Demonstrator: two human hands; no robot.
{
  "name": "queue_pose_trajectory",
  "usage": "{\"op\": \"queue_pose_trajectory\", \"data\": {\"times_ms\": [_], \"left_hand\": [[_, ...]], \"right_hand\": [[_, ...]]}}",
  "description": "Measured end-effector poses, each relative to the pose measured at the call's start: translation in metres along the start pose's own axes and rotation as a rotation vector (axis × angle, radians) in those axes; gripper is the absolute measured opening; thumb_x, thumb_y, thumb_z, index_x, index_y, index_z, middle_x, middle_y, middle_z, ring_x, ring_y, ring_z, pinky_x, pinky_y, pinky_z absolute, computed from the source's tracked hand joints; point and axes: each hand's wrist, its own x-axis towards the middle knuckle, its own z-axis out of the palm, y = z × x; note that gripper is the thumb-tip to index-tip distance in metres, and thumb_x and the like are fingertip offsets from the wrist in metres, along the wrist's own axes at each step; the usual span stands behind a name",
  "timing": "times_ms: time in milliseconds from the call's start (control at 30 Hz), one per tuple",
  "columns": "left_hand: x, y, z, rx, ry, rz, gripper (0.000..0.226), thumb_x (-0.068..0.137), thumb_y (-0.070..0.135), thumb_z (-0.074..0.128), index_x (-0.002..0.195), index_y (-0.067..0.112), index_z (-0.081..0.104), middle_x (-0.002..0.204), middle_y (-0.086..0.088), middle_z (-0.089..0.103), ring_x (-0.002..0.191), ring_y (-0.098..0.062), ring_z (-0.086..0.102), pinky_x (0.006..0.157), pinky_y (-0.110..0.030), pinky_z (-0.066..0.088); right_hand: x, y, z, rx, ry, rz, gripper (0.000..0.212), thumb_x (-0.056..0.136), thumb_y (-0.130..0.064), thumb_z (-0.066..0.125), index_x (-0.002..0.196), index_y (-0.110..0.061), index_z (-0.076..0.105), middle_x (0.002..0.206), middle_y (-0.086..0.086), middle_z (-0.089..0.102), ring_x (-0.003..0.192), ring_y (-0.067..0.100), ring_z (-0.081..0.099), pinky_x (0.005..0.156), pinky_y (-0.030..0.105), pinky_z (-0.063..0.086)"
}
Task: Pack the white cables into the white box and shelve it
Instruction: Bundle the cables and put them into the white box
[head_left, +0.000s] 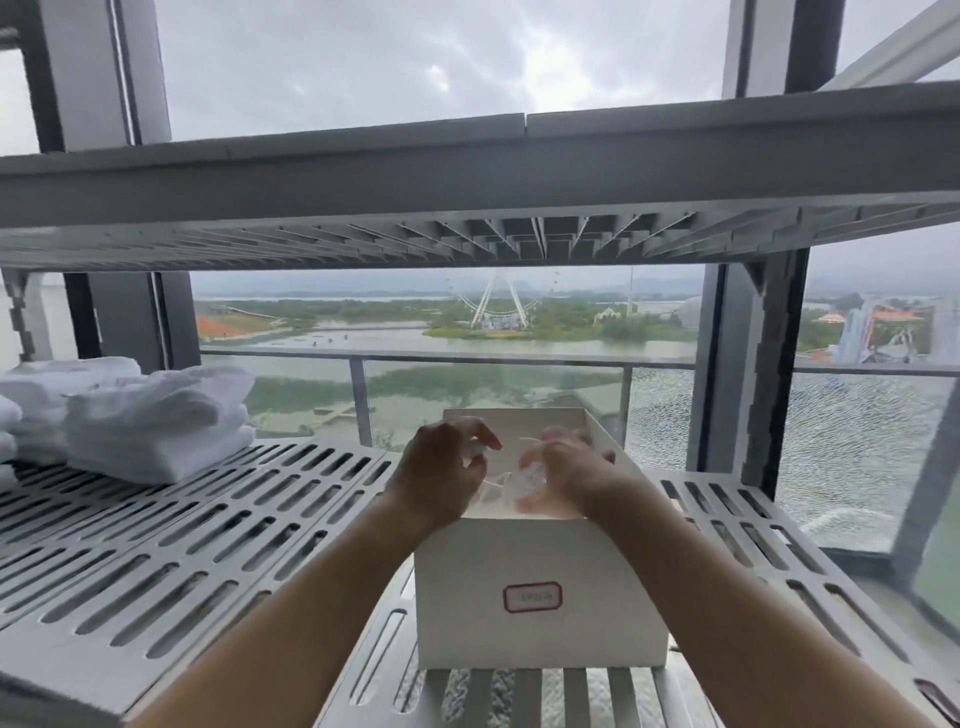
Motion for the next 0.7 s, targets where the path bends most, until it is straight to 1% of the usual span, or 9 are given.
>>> {"op": "queue_pose_trajectory", "data": {"times_ms": [67, 133, 200, 300, 367, 433, 500, 600, 700], "left_hand": [[0.000, 0.001, 0.001, 0.009, -0.060, 0.009, 0.020, 0.080, 0.006, 0.059, 0.090, 0.021, 0.069, 0.106, 0.000, 0.070, 0.096, -0.015, 0.064, 0.080, -0.011, 0.037], [0.001, -0.001, 0.001, -0.002, -0.112, 0.009, 0.019, 0.082, 0.009, 0.059, 0.091, 0.023, 0.069, 0.102, 0.002, 0.071, 0.092, -0.013, 0.064, 0.078, -0.011, 0.038], [0.001, -0.003, 0.002, -0.010, -0.152, 0.006, 0.018, 0.082, 0.011, 0.061, 0.093, 0.024, 0.069, 0.097, 0.003, 0.072, 0.087, -0.010, 0.065, 0.077, -0.011, 0.041], [0.004, -0.007, 0.003, -0.008, -0.239, 0.013, 0.016, 0.082, 0.016, 0.066, 0.096, 0.022, 0.070, 0.100, 0.002, 0.072, 0.084, -0.005, 0.065, 0.077, -0.008, 0.044], [0.006, -0.008, 0.002, 0.016, -0.344, 0.040, 0.020, 0.081, 0.023, 0.068, 0.101, 0.020, 0.070, 0.103, 0.002, 0.071, 0.083, -0.002, 0.062, 0.076, -0.006, 0.042], [0.006, -0.006, 0.001, 0.027, -0.426, 0.057, 0.024, 0.084, 0.030, 0.064, 0.105, 0.019, 0.068, 0.106, 0.002, 0.070, 0.088, -0.004, 0.063, 0.082, -0.017, 0.046], [0.004, -0.003, 0.000, 0.011, -0.396, 0.039, 0.024, 0.089, 0.030, 0.058, 0.107, 0.017, 0.067, 0.108, -0.001, 0.070, 0.092, -0.010, 0.064, 0.086, -0.026, 0.049], [-0.001, 0.000, -0.003, 0.040, -0.216, -0.009, 0.022, 0.092, 0.027, 0.052, 0.107, 0.020, 0.066, 0.109, 0.000, 0.069, 0.095, -0.013, 0.064, 0.084, -0.022, 0.046], [-0.008, 0.002, -0.005, 0.060, -0.116, -0.021, 0.019, 0.091, 0.027, 0.051, 0.102, 0.025, 0.067, 0.105, 0.003, 0.071, 0.092, -0.012, 0.064, 0.079, -0.021, 0.043]], "right_hand": [[-0.003, 0.001, 0.001, 0.088, -0.077, -0.048, 0.051, 0.071, -0.046, 0.072, 0.117, -0.032, 0.057, 0.131, -0.001, 0.048, 0.122, 0.019, 0.038, 0.099, 0.034, 0.031], [-0.006, 0.001, -0.003, 0.192, -0.009, -0.061, 0.048, 0.073, -0.049, 0.069, 0.116, -0.031, 0.059, 0.129, -0.006, 0.053, 0.119, 0.012, 0.044, 0.095, 0.025, 0.032], [-0.009, 0.003, -0.009, 0.201, -0.014, -0.058, 0.036, 0.084, -0.043, 0.060, 0.117, -0.028, 0.058, 0.129, -0.006, 0.055, 0.115, 0.011, 0.048, 0.091, 0.022, 0.032], [-0.016, 0.003, -0.017, 0.127, -0.279, -0.107, 0.031, 0.097, -0.027, 0.042, 0.122, -0.017, 0.056, 0.129, 0.004, 0.057, 0.114, 0.018, 0.052, 0.096, 0.025, 0.036], [-0.021, 0.002, -0.018, 0.239, -0.354, -0.100, 0.032, 0.097, -0.018, 0.038, 0.123, -0.013, 0.056, 0.126, 0.008, 0.058, 0.113, 0.020, 0.052, 0.099, 0.028, 0.039], [-0.025, 0.003, -0.018, 0.333, -0.256, -0.102, 0.031, 0.096, -0.012, 0.039, 0.121, -0.013, 0.058, 0.123, 0.006, 0.060, 0.106, 0.016, 0.055, 0.084, 0.017, 0.044], [-0.027, 0.006, -0.016, 0.304, -0.081, -0.142, 0.029, 0.094, -0.013, 0.042, 0.115, -0.017, 0.062, 0.119, 0.002, 0.063, 0.096, 0.010, 0.055, 0.070, 0.010, 0.042], [-0.031, 0.012, -0.013, 0.243, 0.138, -0.173, 0.022, 0.089, -0.021, 0.049, 0.101, -0.021, 0.068, 0.107, -0.001, 0.069, 0.093, 0.014, 0.061, 0.079, 0.024, 0.047], [-0.038, 0.012, -0.009, 0.222, 0.240, -0.212, 0.019, 0.085, -0.025, 0.052, 0.092, -0.022, 0.070, 0.096, -0.001, 0.072, 0.086, 0.015, 0.063, 0.078, 0.026, 0.049]]}}
